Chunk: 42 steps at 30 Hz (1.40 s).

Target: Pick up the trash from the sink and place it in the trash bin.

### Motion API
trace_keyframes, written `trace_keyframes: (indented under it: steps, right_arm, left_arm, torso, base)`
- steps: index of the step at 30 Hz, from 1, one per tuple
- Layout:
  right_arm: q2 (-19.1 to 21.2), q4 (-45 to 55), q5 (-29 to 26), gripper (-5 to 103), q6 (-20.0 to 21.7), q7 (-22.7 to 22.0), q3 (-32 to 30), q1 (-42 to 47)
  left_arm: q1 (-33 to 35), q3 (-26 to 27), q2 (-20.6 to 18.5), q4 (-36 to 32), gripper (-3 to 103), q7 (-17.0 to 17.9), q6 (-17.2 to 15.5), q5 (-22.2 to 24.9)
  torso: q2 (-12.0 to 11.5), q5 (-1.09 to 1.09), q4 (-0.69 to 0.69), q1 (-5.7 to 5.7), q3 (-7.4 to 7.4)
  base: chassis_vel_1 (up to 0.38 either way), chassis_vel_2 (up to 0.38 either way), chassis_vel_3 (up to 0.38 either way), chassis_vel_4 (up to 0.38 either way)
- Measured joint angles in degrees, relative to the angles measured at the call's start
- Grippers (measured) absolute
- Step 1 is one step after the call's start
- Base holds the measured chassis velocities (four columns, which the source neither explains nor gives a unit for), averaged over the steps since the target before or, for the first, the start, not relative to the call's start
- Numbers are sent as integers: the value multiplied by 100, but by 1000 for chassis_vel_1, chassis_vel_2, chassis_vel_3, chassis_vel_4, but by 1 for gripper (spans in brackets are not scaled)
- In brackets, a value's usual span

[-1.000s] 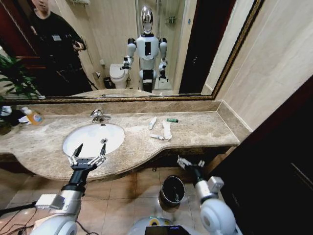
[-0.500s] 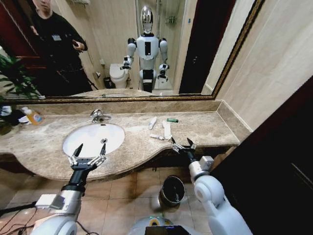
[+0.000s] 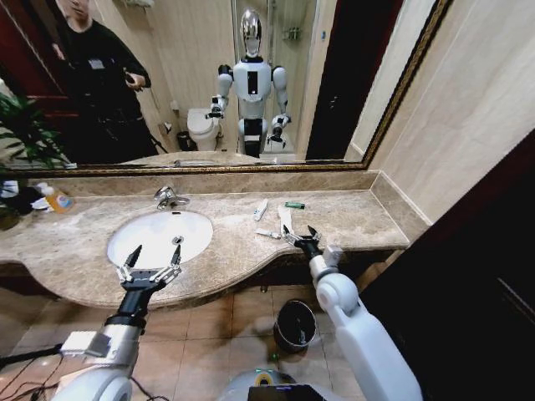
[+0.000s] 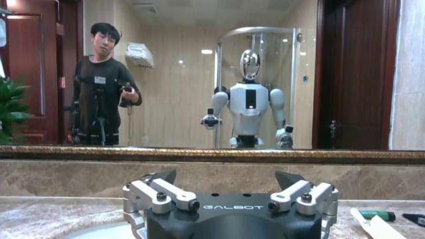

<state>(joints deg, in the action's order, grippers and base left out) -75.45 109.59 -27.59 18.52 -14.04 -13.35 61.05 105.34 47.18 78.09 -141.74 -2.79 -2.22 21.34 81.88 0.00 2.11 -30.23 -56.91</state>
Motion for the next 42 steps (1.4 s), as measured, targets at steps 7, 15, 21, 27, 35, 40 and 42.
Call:
trace_keyframes:
  steps: [7, 15, 21, 27, 35, 40, 42]
  right_arm:
    - [-105, -512, 8, 100, -12, -24, 164, -321]
    - [-158, -971, 9, 100, -41, -72, 191, -546]
    - [-169, -1221, -16, 100, -41, -75, 145, -654]
    - [-227, -1318, -122, 100, -11, -67, 140, -700]
    - [-317, -1392, -174, 83, 4, -68, 84, -738]
    - [-313, -1404, -173, 68, 6, -61, 57, -700]
    - [-310, -1415, -169, 57, 7, -56, 50, -695]
  left_arm:
    - [0, 0, 0, 0, 100, 0, 0, 0]
    - [0, 0, 0, 0, 100, 0, 0, 0]
    - [0, 0, 0, 0, 100, 0, 0, 0]
    - [0, 0, 0, 0, 100, 0, 0, 0]
    - [0, 0, 0, 0, 100, 0, 0, 0]
    - [0, 0, 0, 0, 100, 0, 0, 0]
    - [0, 0, 0, 0, 100, 0, 0, 0]
  torso:
    - [0, 0, 0, 0, 0]
    - [0, 0, 0, 0, 0]
    - [0, 0, 0, 0, 0]
    - [0, 0, 0, 0, 0]
    - [0, 0, 0, 1, 1]
    - [0, 0, 0, 1, 1]
    - [0, 0, 0, 1, 1]
  base:
    - [0, 0, 0, 0]
    - [0, 0, 0, 0]
    - [0, 0, 0, 0]
    - [0, 0, 0, 0]
    - [0, 0, 0, 0]
    - [0, 0, 0, 0]
    - [0, 0, 0, 0]
